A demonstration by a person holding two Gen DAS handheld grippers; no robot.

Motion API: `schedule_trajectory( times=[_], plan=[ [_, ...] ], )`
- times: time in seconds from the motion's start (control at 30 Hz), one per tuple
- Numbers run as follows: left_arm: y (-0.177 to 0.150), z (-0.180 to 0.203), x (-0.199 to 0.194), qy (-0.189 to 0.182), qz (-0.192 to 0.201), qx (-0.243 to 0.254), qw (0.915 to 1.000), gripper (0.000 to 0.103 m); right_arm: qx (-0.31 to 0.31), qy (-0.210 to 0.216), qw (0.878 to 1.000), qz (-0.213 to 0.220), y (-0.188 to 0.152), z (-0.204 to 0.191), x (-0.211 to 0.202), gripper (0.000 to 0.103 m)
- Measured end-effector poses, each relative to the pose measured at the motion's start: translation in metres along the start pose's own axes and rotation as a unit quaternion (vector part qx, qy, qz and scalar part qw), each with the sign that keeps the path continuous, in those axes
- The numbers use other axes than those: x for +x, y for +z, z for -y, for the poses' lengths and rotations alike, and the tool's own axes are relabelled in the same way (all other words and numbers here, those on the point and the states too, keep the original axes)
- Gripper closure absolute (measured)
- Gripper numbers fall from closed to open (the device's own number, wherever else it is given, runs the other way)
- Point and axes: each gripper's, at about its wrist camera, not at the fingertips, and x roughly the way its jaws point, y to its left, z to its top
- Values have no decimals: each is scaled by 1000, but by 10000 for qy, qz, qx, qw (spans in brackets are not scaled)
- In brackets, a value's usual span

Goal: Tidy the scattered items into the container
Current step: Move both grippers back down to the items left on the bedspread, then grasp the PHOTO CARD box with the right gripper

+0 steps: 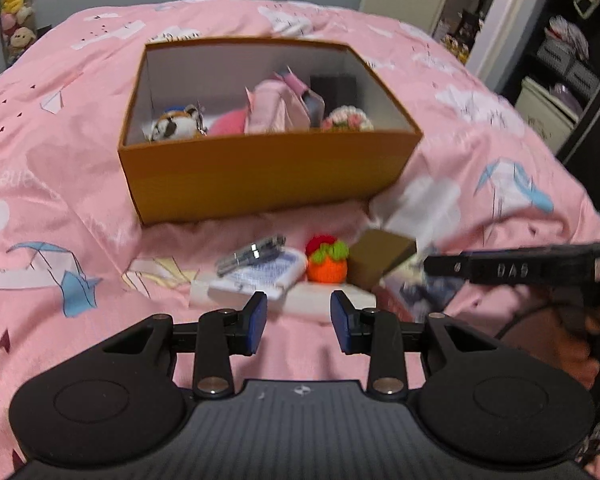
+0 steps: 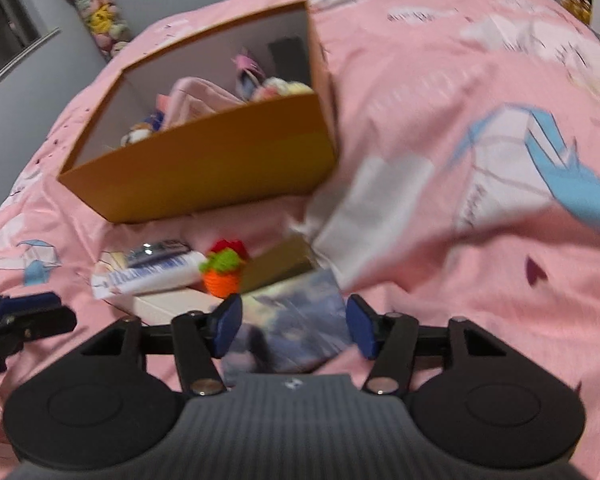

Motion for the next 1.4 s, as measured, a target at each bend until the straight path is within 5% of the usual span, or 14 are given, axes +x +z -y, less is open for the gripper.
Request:
schedule_trajectory(
  times=[0.23,0.5,0.67,0.9,1.17,1.4],
  plan=[
    [-6,16,11,399,-82,663,9970,64,-100,1,9996,-255,-1,1,16,25],
    [-11,12,12,480,-226,611,9967,63,-558,-61,9969,-544,-8,-10,39,9],
    [-14,5,12,501,-282,474,9972,63,-589,-5,9969,-524,-8,-13,38,21],
    [-15,-4,12,543,-320,259,9977,63,-489,-104,9986,-188,-1,-13,13,53],
    [-15,-5,13,519,-345,217,9978,63,-685,412,9966,211,3,-28,-11,62],
    [-15,-8,13,493,-331,147,9981,63,-967,670,9931,-5,-1,-55,5,70]
  ],
)
